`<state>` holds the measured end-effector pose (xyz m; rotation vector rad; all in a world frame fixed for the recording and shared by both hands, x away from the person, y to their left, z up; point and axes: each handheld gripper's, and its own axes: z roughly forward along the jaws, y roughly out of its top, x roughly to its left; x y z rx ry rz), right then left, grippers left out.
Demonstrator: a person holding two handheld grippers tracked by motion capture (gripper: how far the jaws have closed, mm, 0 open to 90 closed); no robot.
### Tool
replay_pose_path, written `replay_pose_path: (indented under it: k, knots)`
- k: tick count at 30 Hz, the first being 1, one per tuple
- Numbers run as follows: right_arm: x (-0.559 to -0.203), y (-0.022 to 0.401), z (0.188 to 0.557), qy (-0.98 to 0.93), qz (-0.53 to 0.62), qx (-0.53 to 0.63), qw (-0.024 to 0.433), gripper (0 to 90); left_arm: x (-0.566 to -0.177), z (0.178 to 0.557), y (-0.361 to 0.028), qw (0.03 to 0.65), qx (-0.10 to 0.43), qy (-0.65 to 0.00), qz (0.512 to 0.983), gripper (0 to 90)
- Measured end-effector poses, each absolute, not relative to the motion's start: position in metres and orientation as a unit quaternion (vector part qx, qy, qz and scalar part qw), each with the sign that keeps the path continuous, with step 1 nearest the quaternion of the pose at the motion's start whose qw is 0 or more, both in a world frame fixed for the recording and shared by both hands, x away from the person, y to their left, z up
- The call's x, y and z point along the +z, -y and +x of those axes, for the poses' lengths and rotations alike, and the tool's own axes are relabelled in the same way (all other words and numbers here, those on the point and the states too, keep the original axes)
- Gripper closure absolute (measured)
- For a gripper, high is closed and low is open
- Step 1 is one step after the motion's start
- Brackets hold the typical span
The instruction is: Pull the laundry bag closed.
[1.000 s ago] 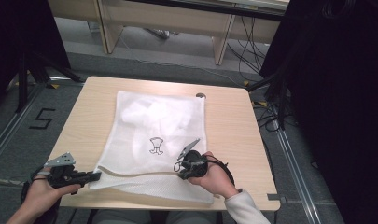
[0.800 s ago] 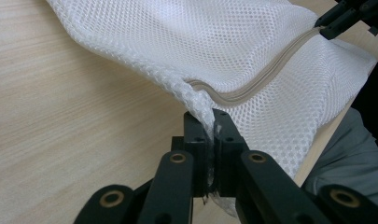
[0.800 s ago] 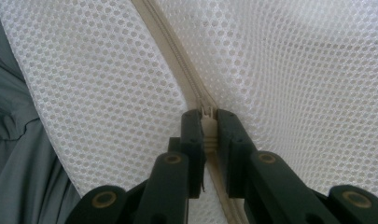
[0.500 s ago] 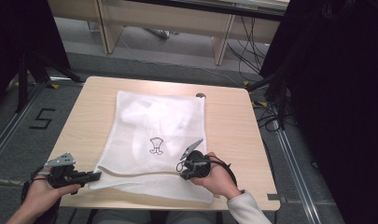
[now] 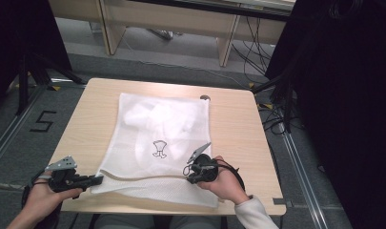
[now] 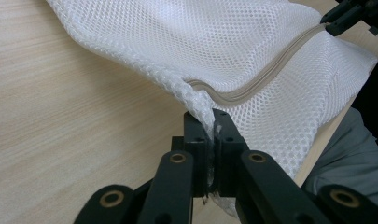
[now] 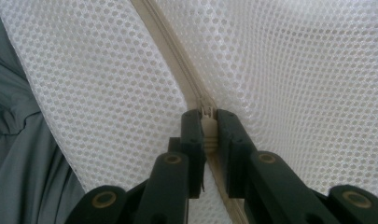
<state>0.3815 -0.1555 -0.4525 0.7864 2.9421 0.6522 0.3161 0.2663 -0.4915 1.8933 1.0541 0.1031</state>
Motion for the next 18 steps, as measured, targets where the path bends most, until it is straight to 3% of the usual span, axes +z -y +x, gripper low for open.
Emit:
replay_pose_path:
  k: [18]
  knots:
    - [-0.4511,0.1656,0.3783,-0.941,0.265,0.210,0.014,82.4,-0.4914,0.3162,-0.2663,0.467,0.041,-0.430,0.771,85.5]
